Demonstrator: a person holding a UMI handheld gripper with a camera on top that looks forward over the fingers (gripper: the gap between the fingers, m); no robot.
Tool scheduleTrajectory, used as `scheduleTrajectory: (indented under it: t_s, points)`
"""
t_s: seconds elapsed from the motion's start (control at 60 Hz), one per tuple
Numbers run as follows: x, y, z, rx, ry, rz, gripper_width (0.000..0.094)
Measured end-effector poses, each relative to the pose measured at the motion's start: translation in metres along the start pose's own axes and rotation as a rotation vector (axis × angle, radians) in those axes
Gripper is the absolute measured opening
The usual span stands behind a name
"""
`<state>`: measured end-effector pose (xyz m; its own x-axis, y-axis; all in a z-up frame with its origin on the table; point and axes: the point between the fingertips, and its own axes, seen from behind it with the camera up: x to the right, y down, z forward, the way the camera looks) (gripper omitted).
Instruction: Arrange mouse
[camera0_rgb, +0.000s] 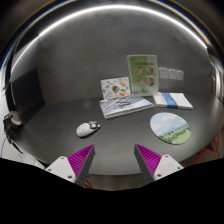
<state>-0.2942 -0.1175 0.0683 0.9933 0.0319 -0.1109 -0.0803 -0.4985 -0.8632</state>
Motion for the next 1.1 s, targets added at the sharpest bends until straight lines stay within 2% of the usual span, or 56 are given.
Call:
scheduleTrajectory:
  t_s: [0.167, 0.333, 0.467, 0.567, 0.65, 0.767, 0.9, 0.95, 1.017, 1.033, 1.05, 1.067, 1.1]
  points:
    - [-0.039, 0.001, 0.037, -0.017, -0.109, -0.085, 0.0829]
    - [-0.099, 0.016, 0.077, -0.056, -0.268, -0.192, 0.0828]
    - [-0.126, 0.021, 0.107, -0.079, -0.293, -0.238, 0.0825]
    - [-0.13, 0.025, 0.137, -0.124, -0.257, -0.222, 0.0823]
    - [-0.128, 0.014, 0.16, -0.108, -0.188, -0.214, 0.0793]
    - [-0.138, 0.001, 0.185, -0.123, -0.126, -0.182, 0.0826]
    - [-0.152, -0.012, 0.213, -0.128, -0.056, -0.153, 0.0819]
    - [-0.154, -0.016, 0.219, -0.121, -0.036, -0.139, 0.0784]
    - [-0.156, -0.019, 0.221, -0.11, -0.025, -0.13, 0.054]
    - [-0.156, -0.019, 0.221, -0.106, -0.019, -0.129, 0.0533]
    - [-0.156, -0.019, 0.221, -0.105, -0.014, -0.134, 0.0585]
    - [-0.156, -0.019, 0.221, -0.104, -0.01, -0.141, 0.0498]
    - [-0.159, -0.02, 0.221, -0.099, -0.002, -0.149, 0.0472]
